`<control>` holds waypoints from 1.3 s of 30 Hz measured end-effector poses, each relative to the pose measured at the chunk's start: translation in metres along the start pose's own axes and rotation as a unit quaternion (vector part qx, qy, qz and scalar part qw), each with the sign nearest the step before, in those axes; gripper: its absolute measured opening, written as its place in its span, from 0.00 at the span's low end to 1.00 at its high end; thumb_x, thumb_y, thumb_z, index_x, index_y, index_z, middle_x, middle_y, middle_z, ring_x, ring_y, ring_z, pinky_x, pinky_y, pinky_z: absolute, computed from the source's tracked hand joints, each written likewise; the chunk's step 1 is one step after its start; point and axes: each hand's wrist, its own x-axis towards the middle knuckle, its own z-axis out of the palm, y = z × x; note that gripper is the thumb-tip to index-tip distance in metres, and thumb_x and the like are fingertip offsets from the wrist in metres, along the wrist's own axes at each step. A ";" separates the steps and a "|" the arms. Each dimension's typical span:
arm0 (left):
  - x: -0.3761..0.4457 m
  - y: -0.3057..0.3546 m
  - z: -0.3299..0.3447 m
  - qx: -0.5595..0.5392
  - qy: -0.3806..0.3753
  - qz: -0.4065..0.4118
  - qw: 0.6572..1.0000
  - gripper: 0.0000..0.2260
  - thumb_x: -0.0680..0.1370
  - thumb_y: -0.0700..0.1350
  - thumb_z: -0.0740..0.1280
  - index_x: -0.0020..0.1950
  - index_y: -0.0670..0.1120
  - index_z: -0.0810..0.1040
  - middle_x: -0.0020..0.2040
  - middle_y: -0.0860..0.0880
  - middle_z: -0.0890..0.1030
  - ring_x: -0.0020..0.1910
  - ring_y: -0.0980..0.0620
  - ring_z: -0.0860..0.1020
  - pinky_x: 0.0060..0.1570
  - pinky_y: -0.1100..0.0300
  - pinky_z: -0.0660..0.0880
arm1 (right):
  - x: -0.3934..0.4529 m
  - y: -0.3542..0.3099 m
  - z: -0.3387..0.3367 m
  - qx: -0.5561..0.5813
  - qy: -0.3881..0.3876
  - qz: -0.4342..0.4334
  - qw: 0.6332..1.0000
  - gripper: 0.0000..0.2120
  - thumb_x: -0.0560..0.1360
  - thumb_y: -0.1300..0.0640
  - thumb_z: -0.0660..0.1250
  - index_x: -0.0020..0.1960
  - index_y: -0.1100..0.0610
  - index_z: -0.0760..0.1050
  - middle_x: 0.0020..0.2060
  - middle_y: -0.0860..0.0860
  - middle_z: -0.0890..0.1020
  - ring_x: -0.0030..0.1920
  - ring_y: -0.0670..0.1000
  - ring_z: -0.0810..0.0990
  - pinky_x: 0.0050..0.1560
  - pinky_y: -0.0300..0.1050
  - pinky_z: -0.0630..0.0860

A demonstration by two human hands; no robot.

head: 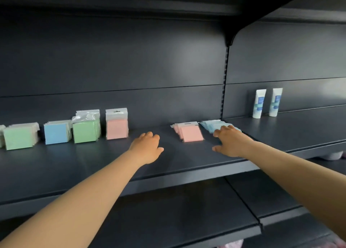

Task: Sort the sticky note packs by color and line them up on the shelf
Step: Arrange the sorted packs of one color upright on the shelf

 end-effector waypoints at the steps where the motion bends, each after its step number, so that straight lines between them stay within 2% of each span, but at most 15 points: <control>1: 0.001 0.010 -0.001 0.001 -0.006 0.002 1.000 0.22 0.81 0.53 0.55 0.71 0.44 0.64 0.70 0.45 0.66 0.70 0.45 0.64 0.67 0.51 0.65 | -0.001 0.007 0.000 0.000 0.003 -0.006 1.000 0.28 0.76 0.42 0.62 0.71 0.55 0.64 0.67 0.56 0.68 0.69 0.57 0.63 0.66 0.51 0.67; 6: 0.025 0.049 -0.001 -0.016 -0.006 -0.012 1.000 0.21 0.81 0.53 0.56 0.71 0.44 0.65 0.70 0.45 0.66 0.70 0.46 0.64 0.66 0.51 0.66 | 0.014 0.038 0.002 0.019 0.013 -0.031 0.999 0.26 0.77 0.45 0.62 0.70 0.56 0.65 0.65 0.55 0.69 0.67 0.56 0.65 0.64 0.50 0.69; 9: 0.054 0.066 0.006 -0.088 -0.018 -0.048 0.995 0.21 0.81 0.52 0.57 0.70 0.43 0.66 0.69 0.45 0.68 0.67 0.46 0.67 0.64 0.54 0.67 | 0.039 0.049 0.012 0.094 0.001 -0.036 0.995 0.23 0.77 0.46 0.63 0.68 0.55 0.68 0.65 0.53 0.70 0.66 0.56 0.68 0.65 0.49 0.68; 12: 0.088 0.080 0.019 -0.198 -0.028 -0.125 0.972 0.20 0.80 0.52 0.59 0.67 0.43 0.69 0.66 0.46 0.72 0.56 0.49 0.73 0.51 0.60 0.69 | 0.068 0.049 0.025 0.193 -0.038 -0.068 0.978 0.21 0.79 0.51 0.61 0.70 0.57 0.68 0.68 0.53 0.70 0.67 0.54 0.69 0.66 0.43 0.64; 16: 0.127 0.090 0.039 -0.343 -0.014 -0.205 0.916 0.15 0.78 0.50 0.64 0.59 0.42 0.76 0.56 0.44 0.79 0.49 0.48 0.76 0.40 0.61 0.67 | 0.101 0.042 0.045 0.222 -0.080 -0.108 0.966 0.19 0.80 0.55 0.58 0.70 0.59 0.67 0.68 0.56 0.70 0.67 0.56 0.69 0.64 0.44 0.65; 19: 0.143 0.090 0.050 -0.448 0.019 -0.240 0.861 0.11 0.75 0.48 0.68 0.53 0.41 0.80 0.50 0.45 0.81 0.47 0.49 0.77 0.39 0.62 0.70 | 0.114 0.036 0.058 0.242 -0.100 -0.120 0.958 0.19 0.81 0.56 0.55 0.70 0.59 0.65 0.69 0.56 0.68 0.67 0.56 0.69 0.66 0.46 0.66; 22: 0.151 0.080 0.056 -0.485 0.044 -0.286 0.825 0.07 0.72 0.41 0.72 0.48 0.41 0.82 0.49 0.43 0.82 0.49 0.47 0.80 0.46 0.59 0.73 | 0.119 0.034 0.064 0.275 -0.089 -0.146 0.946 0.17 0.80 0.60 0.54 0.68 0.60 0.68 0.67 0.56 0.70 0.66 0.55 0.70 0.65 0.45 0.67; 25: 0.153 0.068 0.057 -0.546 0.045 -0.317 0.774 0.05 0.70 0.33 0.73 0.39 0.41 0.80 0.45 0.42 0.83 0.47 0.44 0.81 0.52 0.54 0.78 | 0.132 0.036 0.066 0.346 -0.052 -0.106 0.931 0.11 0.76 0.61 0.59 0.57 0.59 0.76 0.56 0.54 0.78 0.59 0.54 0.76 0.58 0.44 0.73; 28: 0.144 0.057 0.052 -0.633 0.048 -0.322 0.702 0.05 0.72 0.29 0.69 0.41 0.38 0.78 0.41 0.43 0.81 0.42 0.47 0.80 0.43 0.56 0.79 | 0.150 0.033 0.064 0.393 -0.024 -0.030 0.919 0.04 0.73 0.58 0.66 0.41 0.57 0.72 0.43 0.51 0.79 0.45 0.51 0.78 0.44 0.42 0.72; 29: 0.138 0.052 0.050 -0.658 0.052 -0.318 0.681 0.05 0.73 0.29 0.68 0.44 0.37 0.78 0.41 0.44 0.81 0.41 0.48 0.80 0.39 0.59 0.78 | 0.156 0.030 0.063 0.399 -0.028 -0.008 0.916 0.09 0.72 0.55 0.67 0.37 0.54 0.68 0.40 0.50 0.76 0.42 0.51 0.75 0.39 0.41 0.70; 31: 0.125 0.037 0.045 -0.688 0.075 -0.313 0.651 0.06 0.74 0.29 0.66 0.47 0.37 0.78 0.43 0.43 0.81 0.41 0.49 0.80 0.36 0.61 0.78 | 0.164 0.021 0.062 0.405 -0.041 0.025 0.913 0.14 0.70 0.48 0.70 0.37 0.52 0.66 0.41 0.50 0.75 0.44 0.51 0.74 0.38 0.40 0.67; 32: 0.117 0.028 0.042 -0.695 0.093 -0.313 0.641 0.06 0.74 0.29 0.66 0.46 0.38 0.78 0.44 0.43 0.81 0.42 0.50 0.80 0.36 0.62 0.79 | 0.167 0.015 0.062 0.401 -0.052 0.038 0.914 0.16 0.69 0.44 0.72 0.43 0.53 0.70 0.46 0.51 0.77 0.48 0.53 0.76 0.40 0.40 0.70; 33: 0.109 0.017 0.039 -0.697 0.113 -0.315 0.634 0.06 0.75 0.30 0.65 0.45 0.39 0.78 0.44 0.44 0.81 0.42 0.50 0.79 0.36 0.62 0.79 | 0.170 0.009 0.062 0.391 -0.060 0.050 0.917 0.24 0.66 0.41 0.73 0.52 0.56 0.72 0.52 0.53 0.78 0.54 0.54 0.77 0.46 0.40 0.73; 35: 0.092 -0.008 0.032 -0.694 0.150 -0.324 0.625 0.06 0.75 0.30 0.65 0.46 0.40 0.78 0.43 0.45 0.81 0.42 0.50 0.79 0.39 0.61 0.76 | 0.174 -0.003 0.062 0.354 -0.071 0.064 0.930 0.40 0.63 0.38 0.74 0.66 0.60 0.67 0.61 0.54 0.76 0.62 0.56 0.75 0.56 0.44 0.73; 39: 0.061 -0.058 0.026 -0.682 0.191 -0.349 0.614 0.06 0.75 0.30 0.65 0.48 0.39 0.77 0.45 0.44 0.80 0.42 0.50 0.78 0.42 0.61 0.74 | 0.181 -0.015 0.057 0.320 -0.090 0.085 0.939 0.43 0.61 0.39 0.76 0.67 0.60 0.66 0.61 0.53 0.77 0.62 0.54 0.76 0.58 0.44 0.74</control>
